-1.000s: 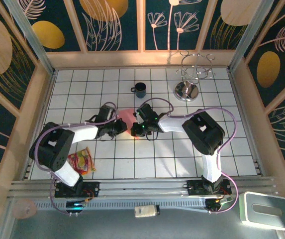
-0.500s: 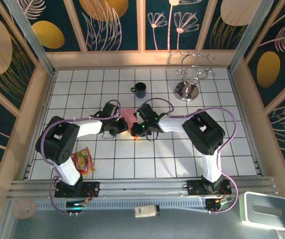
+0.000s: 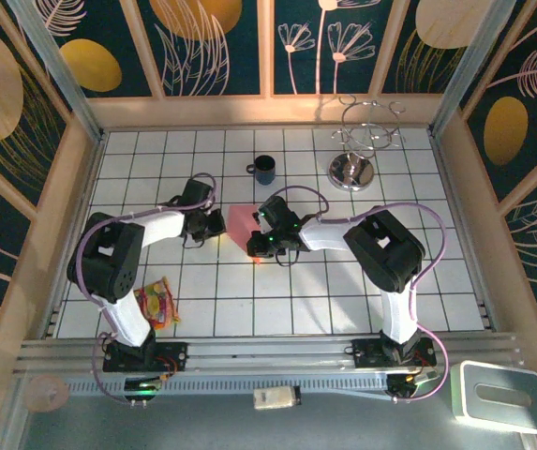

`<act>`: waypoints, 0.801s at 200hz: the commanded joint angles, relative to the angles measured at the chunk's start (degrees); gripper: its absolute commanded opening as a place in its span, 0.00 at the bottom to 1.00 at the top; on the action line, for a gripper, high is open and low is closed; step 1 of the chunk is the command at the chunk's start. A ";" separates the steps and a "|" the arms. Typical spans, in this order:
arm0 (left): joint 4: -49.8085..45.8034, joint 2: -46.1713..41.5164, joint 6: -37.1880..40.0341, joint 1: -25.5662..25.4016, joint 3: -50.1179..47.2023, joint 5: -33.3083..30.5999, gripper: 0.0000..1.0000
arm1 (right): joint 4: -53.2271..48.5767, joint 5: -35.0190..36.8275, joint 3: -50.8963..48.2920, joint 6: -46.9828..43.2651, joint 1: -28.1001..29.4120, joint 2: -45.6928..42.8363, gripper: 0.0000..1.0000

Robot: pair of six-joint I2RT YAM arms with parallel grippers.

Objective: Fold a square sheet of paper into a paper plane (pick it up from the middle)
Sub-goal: Third fold the triangle at the center of the table.

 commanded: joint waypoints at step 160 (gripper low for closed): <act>4.68 2.38 -3.49 -6.06 -4.74 1.98 0.09 | -10.52 2.39 -3.74 1.01 -0.47 2.77 0.05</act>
